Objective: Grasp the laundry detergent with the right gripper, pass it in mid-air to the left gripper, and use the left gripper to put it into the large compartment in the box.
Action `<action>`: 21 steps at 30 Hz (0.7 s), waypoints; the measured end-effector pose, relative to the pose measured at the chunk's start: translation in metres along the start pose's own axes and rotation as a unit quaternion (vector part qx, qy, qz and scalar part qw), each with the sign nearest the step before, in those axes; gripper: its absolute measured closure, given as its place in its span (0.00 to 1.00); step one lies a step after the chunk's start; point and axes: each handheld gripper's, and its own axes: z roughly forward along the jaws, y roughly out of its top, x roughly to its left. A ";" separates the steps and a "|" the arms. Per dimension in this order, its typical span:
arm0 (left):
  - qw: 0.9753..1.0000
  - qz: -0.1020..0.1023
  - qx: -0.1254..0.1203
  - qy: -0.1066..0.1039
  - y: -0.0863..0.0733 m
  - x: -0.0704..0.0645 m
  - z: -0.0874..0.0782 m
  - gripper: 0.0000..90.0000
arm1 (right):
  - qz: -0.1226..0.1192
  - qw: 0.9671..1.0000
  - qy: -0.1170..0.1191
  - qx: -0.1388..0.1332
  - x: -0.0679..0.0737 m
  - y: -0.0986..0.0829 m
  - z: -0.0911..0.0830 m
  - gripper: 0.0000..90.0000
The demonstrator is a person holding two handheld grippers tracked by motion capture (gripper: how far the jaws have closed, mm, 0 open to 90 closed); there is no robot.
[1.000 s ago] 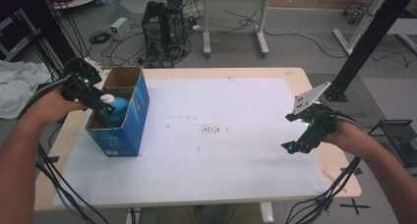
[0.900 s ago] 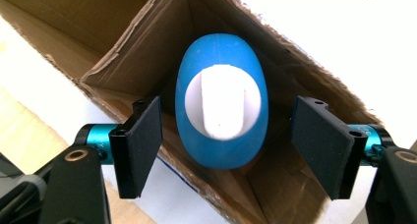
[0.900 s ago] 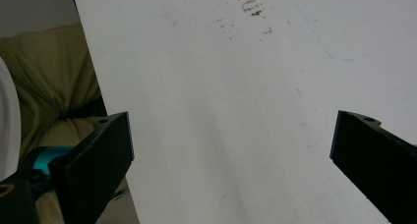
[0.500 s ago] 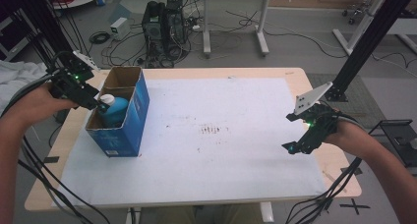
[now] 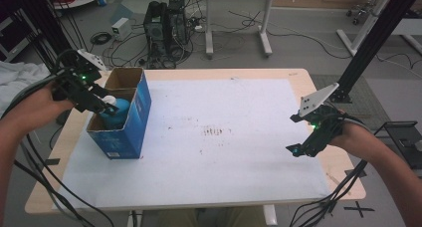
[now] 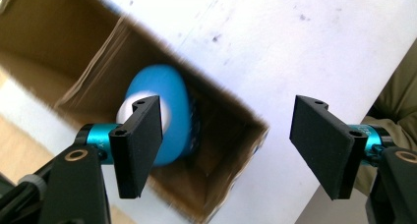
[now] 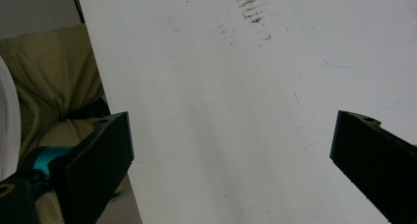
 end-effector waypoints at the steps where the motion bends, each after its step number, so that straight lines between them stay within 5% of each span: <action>1: 1.000 0.010 0.002 0.001 0.004 -0.004 0.000 0.31 | 0.000 1.000 0.000 0.000 0.000 0.000 0.000 0.02; 8: 0.998 0.065 0.003 -0.012 0.040 -0.030 0.008 0.30 | 0.003 1.000 -0.005 -0.001 0.001 -0.001 -0.002 0.02; 9: 0.997 0.075 0.009 -0.012 0.044 -0.031 0.008 0.18 | 0.006 1.000 -0.003 -0.001 0.001 -0.002 -0.002 0.02; 20: 0.992 0.124 0.020 -0.028 0.087 -0.057 0.024 0.16 | 0.005 1.000 -0.003 -0.001 0.001 -0.004 -0.004 0.02; 21: 0.993 0.118 0.012 -0.028 0.088 -0.060 0.027 0.16 | 0.006 1.000 -0.006 -0.002 0.001 -0.004 -0.004 0.02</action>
